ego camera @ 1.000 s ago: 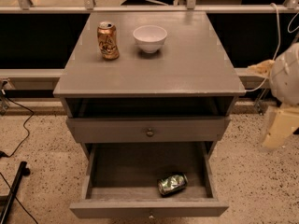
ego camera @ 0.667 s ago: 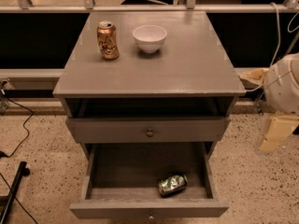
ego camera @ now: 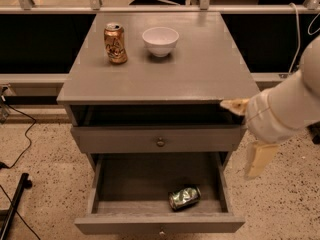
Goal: Pick green can from middle drawer and place on counter
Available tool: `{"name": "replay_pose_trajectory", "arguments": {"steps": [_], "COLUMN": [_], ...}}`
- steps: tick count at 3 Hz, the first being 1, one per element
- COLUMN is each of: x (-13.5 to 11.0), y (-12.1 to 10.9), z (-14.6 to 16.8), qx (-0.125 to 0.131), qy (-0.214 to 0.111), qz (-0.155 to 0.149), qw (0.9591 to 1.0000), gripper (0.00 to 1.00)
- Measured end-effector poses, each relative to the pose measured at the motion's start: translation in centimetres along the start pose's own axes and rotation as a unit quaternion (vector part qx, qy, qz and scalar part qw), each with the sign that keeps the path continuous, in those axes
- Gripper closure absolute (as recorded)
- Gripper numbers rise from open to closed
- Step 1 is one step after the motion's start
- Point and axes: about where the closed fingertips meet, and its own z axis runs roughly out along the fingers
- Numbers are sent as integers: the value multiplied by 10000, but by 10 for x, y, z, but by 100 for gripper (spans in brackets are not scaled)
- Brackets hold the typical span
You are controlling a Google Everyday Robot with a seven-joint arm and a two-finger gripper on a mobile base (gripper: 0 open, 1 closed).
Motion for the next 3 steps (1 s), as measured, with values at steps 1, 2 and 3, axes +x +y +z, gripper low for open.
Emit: {"name": "replay_pose_trajectory", "arguments": {"steps": [1,2,3], "x": [-25,-13,-10], "y": [9,17,7], "z": [59,77,76], "qx": [147,594,807], "qy": [-719,-658,-584], "qz": [-500,-594,-569], "qw": [9961,9943,9934], "gripper": [0,0,0]}}
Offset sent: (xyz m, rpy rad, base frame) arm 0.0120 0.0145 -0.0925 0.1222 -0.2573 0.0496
